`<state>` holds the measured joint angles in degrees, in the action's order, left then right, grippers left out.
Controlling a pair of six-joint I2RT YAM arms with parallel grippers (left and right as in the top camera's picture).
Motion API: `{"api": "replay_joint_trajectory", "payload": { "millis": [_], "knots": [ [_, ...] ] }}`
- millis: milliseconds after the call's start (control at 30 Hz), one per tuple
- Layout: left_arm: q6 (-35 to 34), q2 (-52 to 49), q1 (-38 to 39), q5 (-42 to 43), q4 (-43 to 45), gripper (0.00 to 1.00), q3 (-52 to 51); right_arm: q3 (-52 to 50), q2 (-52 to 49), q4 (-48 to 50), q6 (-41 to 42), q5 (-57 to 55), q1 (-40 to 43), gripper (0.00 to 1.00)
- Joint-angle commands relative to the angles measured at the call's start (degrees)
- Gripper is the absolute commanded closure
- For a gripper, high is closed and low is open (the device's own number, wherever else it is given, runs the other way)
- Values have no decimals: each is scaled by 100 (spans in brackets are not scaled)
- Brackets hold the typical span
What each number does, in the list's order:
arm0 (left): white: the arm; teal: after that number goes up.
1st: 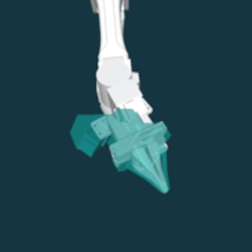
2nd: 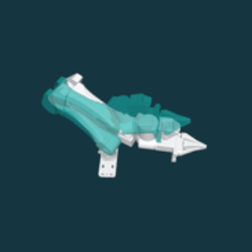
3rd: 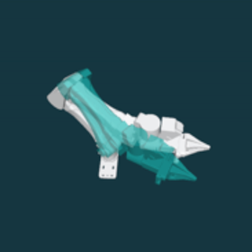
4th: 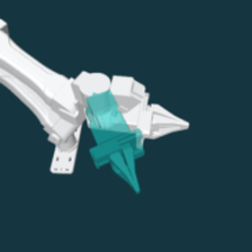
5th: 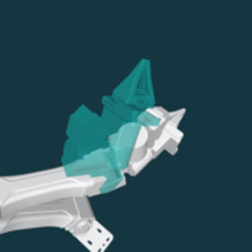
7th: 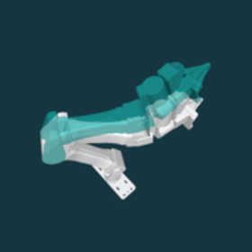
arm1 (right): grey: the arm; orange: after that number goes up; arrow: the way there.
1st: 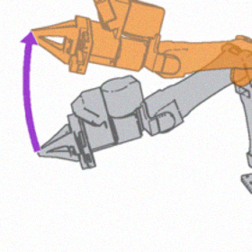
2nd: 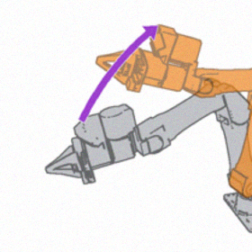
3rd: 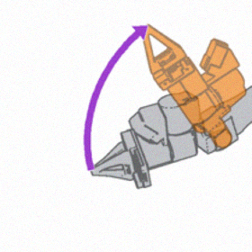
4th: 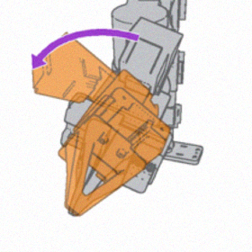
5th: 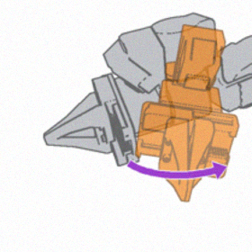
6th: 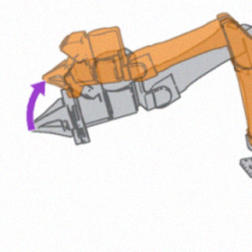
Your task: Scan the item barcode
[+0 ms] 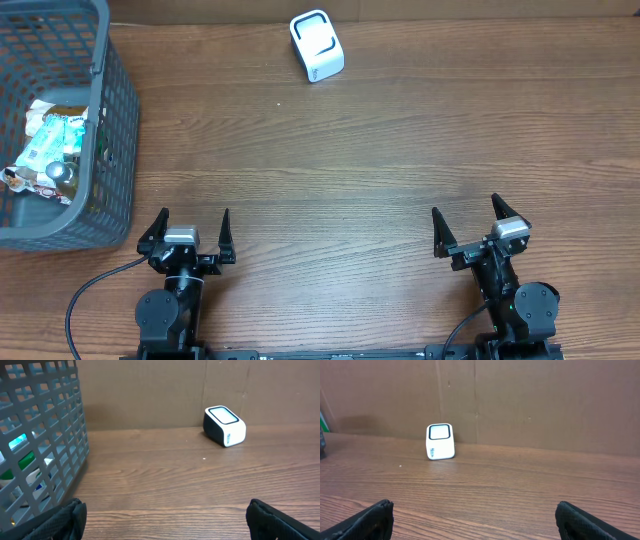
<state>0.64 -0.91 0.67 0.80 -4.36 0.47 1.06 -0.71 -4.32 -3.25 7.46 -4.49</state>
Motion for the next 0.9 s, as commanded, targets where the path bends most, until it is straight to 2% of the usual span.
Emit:
{"api": "replay_joint_trajectory", "payload": {
  "millis": [0,200,467,633,867],
  "knots": [
    [109,66,11,-33,7,1,-20,-59,-11,11,-22,-35,39,0],
    [-50,66,11,496,205,0,181,-59,-11,11,-22,-35,39,0],
    [-380,66,11,1532,59,0,1235,-59,-11,11,-22,-33,39,0],
    [-713,66,11,1539,-933,0,2114,-59,-11,11,-22,-35,39,0],
    [-710,-297,9,1513,-2492,0,3447,-59,-11,11,-22,-33,39,0]
  ]
}}
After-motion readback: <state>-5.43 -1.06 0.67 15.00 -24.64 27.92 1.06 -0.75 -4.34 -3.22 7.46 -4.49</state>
